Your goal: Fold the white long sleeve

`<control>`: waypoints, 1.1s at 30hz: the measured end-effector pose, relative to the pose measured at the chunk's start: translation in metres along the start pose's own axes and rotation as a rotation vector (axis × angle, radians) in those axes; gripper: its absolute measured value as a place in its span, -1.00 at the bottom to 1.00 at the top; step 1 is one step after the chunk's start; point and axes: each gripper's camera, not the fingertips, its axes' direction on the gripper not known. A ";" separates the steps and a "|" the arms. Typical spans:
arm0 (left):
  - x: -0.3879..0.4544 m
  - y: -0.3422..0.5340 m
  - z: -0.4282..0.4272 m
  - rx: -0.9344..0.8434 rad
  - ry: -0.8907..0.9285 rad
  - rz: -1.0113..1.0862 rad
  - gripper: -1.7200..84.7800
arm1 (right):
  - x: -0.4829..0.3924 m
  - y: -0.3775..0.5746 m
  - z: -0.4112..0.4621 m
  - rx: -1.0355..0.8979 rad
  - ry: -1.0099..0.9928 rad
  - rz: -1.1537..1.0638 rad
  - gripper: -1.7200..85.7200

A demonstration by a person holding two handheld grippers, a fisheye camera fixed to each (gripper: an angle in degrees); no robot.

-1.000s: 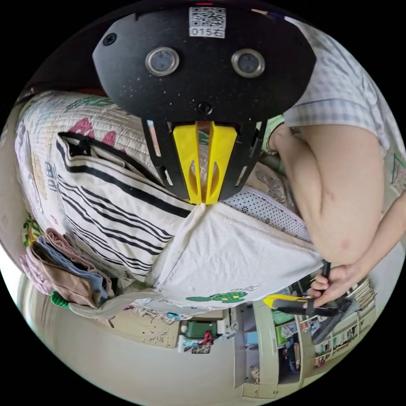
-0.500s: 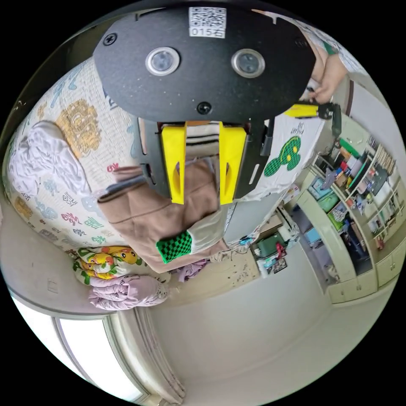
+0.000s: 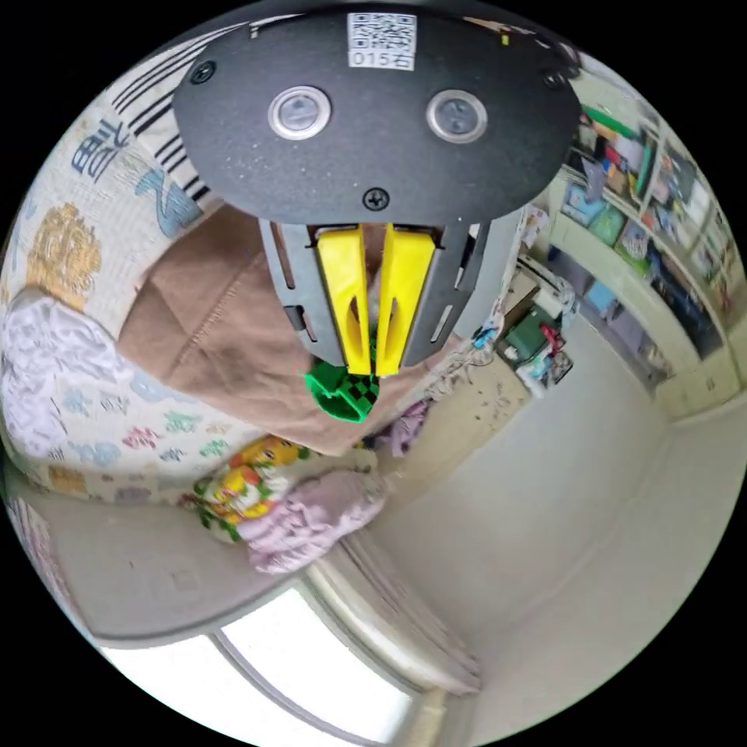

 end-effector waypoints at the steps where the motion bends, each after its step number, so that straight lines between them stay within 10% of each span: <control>1: -0.005 0.000 -0.008 0.029 0.018 -0.014 -0.68 | -0.021 0.007 0.001 -0.015 -0.023 -0.069 -0.95; 11: -0.151 0.060 -0.137 0.662 0.479 -0.522 -0.59 | -0.312 0.363 -0.005 -0.479 -0.520 -0.745 -0.97; 20: -0.198 0.084 -0.199 0.653 0.387 -0.691 -0.57 | -0.407 0.568 -0.033 -0.560 -0.226 -1.357 -0.98; 33: -0.216 0.070 -0.234 0.569 0.347 -0.677 -0.78 | -0.398 0.631 0.012 -0.891 -0.332 -1.154 -0.92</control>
